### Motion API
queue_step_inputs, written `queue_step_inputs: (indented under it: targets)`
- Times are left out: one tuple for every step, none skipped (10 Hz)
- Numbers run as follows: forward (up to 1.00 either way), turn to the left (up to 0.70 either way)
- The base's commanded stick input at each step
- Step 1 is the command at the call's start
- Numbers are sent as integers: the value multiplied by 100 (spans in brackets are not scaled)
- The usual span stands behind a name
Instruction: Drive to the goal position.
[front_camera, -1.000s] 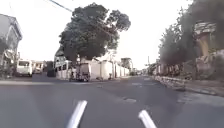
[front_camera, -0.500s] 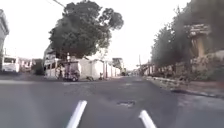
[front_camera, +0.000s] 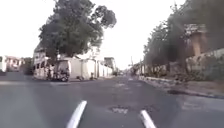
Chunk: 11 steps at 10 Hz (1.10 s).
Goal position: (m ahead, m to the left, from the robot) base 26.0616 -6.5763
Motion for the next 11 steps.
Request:
queue_step_inputs:
  targets:
    - [85,-34]
    - [85,-34]
    - [85,-34]
    - [85,-34]
    - [85,-34]
    - [85,-34]
    - [85,-34]
    - [85,-34]
    - [85,-34]
    - [85,-34]
    - [85,-34]
